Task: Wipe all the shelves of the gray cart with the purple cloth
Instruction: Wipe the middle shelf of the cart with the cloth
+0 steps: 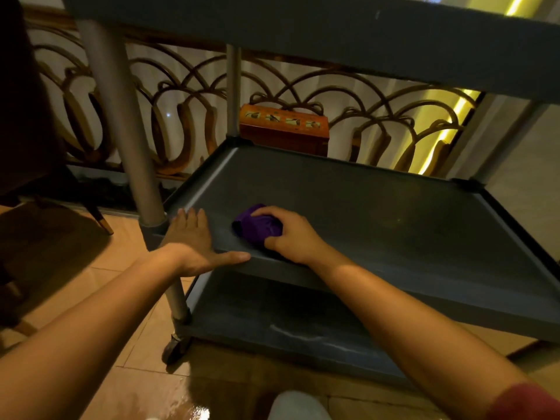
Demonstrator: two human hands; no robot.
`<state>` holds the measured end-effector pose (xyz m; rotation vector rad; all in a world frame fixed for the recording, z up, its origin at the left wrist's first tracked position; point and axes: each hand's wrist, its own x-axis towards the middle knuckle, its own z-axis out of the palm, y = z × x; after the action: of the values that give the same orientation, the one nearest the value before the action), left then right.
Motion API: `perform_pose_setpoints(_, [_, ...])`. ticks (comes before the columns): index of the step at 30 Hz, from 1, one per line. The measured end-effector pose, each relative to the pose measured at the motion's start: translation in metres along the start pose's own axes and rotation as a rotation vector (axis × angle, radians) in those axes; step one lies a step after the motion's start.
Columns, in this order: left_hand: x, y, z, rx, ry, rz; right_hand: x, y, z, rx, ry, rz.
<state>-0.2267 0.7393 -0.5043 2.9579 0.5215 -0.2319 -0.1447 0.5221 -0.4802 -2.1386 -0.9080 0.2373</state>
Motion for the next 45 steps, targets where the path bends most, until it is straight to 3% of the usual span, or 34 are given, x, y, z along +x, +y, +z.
perform_pose_setpoints(4, [-0.009, 0.002, 0.006, -0.029, 0.080, 0.006, 0.032, 0.008, 0.001, -0.083, 0.133, 0.026])
perform_pose_setpoints(7, [-0.013, 0.002, 0.003, -0.023, 0.072, 0.013, 0.068, 0.016, -0.008, -0.152, 0.225, 0.149])
perform_pose_setpoints(9, [-0.012, 0.002, 0.000, -0.004, 0.023, 0.010, 0.091, 0.015, -0.003, -0.095, 0.185, 0.227])
perform_pose_setpoints(12, [-0.009, -0.001, -0.006, 0.031, -0.026, 0.004, 0.103, 0.007, 0.007, -0.026, 0.093, 0.194])
perform_pose_setpoints(17, [-0.011, -0.001, -0.011, 0.059, -0.066, 0.007, 0.052, 0.002, -0.001, 0.064, -0.144, 0.114])
perform_pose_setpoints(22, [-0.011, 0.004, -0.013, 0.098, -0.061, -0.027, -0.022, 0.006, -0.035, 0.002, -0.219, 0.082])
perform_pose_setpoints(28, [-0.015, 0.009, -0.021, 0.073, -0.154, -0.038, -0.090, 0.031, -0.093, -0.167, -0.201, 0.153])
perform_pose_setpoints(33, [-0.020, 0.056, -0.035, 0.013, -0.151, 0.082, -0.080, 0.015, -0.069, -0.125, 0.044, 0.066])
perform_pose_setpoints(38, [-0.024, 0.091, -0.024, -0.035, -0.220, 0.160, -0.076, 0.017, -0.044, -0.203, -0.094, 0.054])
perform_pose_setpoints(41, [-0.018, 0.086, -0.019, 0.013, -0.251, 0.162, -0.101, 0.034, -0.068, -0.218, -0.080, 0.108])
perform_pose_setpoints(45, [-0.013, 0.086, -0.004, 0.121, -0.161, 0.133, -0.142, 0.054, -0.104, -0.341, -0.016, 0.174])
